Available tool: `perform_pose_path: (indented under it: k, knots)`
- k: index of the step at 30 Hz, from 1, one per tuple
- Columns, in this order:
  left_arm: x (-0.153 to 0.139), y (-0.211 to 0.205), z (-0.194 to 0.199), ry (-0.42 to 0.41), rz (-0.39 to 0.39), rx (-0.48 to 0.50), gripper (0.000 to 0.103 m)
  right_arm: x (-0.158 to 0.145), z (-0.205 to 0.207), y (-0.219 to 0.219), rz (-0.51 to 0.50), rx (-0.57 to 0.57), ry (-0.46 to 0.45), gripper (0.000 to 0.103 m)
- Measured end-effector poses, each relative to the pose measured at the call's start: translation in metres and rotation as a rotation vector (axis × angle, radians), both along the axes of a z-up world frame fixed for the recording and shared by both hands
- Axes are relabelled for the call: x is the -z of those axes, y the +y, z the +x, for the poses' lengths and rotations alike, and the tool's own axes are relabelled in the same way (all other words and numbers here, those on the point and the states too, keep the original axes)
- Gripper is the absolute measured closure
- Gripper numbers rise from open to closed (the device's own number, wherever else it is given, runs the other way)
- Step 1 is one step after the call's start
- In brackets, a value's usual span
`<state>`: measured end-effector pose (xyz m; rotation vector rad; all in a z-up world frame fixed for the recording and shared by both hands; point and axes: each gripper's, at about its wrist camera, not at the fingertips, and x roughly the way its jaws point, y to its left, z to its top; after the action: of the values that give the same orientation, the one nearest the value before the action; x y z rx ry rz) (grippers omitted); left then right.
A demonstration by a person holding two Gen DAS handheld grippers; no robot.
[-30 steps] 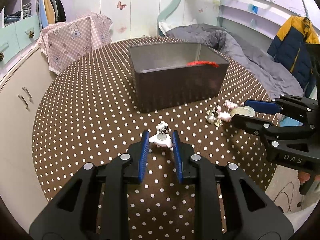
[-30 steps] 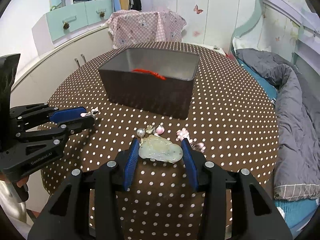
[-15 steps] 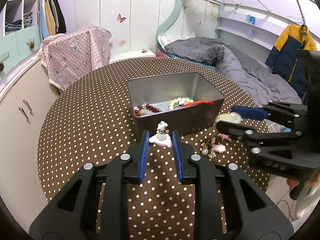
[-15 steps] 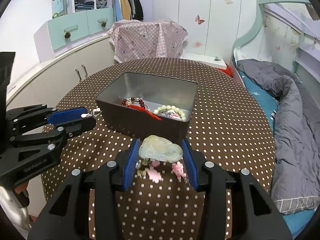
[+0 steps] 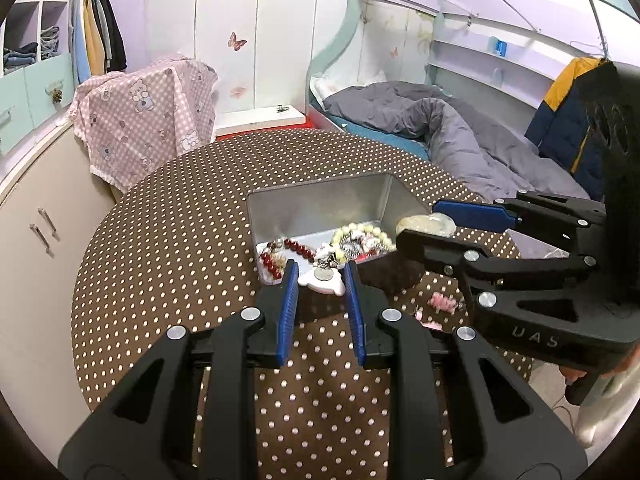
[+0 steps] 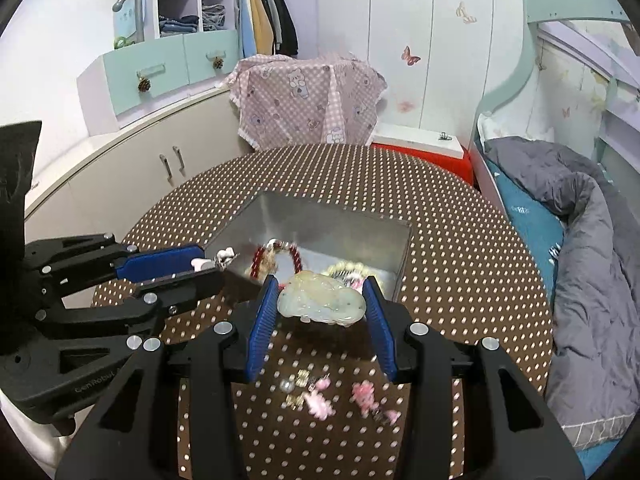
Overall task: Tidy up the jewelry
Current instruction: 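Carry both pieces into the tin and open both tools, then withdraw both tools from the tin toward the remaining charms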
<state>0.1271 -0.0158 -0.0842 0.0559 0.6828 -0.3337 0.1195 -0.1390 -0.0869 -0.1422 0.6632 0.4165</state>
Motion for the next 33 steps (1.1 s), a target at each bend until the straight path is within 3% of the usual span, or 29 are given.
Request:
perform_pose_path:
  k: [7, 21, 23, 25, 26, 33]
  knots:
    - [-0.010, -0.004, 0.019, 0.005, -0.018, 0.006, 0.080, -0.004, 0.025, -0.004, -0.033, 0.007, 0.022, 0.062]
    - [0.003, -0.013, 0.047, 0.050, 0.007, -0.010, 0.079, 0.004, 0.044, -0.007, -0.040, -0.002, 0.056, 0.062]
    - [0.003, -0.011, 0.050, 0.051, 0.016, -0.026, 0.071, 0.002, 0.044, -0.007, -0.041, -0.006, 0.045, 0.062]
    - [0.003, -0.008, 0.050, 0.047, 0.015, -0.052, 0.051, -0.001, 0.045, -0.010, -0.045, 0.004, 0.033, 0.062]
    - [0.002, -0.006, 0.050, 0.046, 0.004, -0.048, 0.047, -0.002, 0.045, -0.012, -0.039, 0.008, 0.032, 0.061]
    - [-0.002, -0.008, 0.045, 0.033, 0.000, -0.046, 0.046, -0.006, 0.040, -0.020, -0.036, 0.024, 0.020, 0.057]
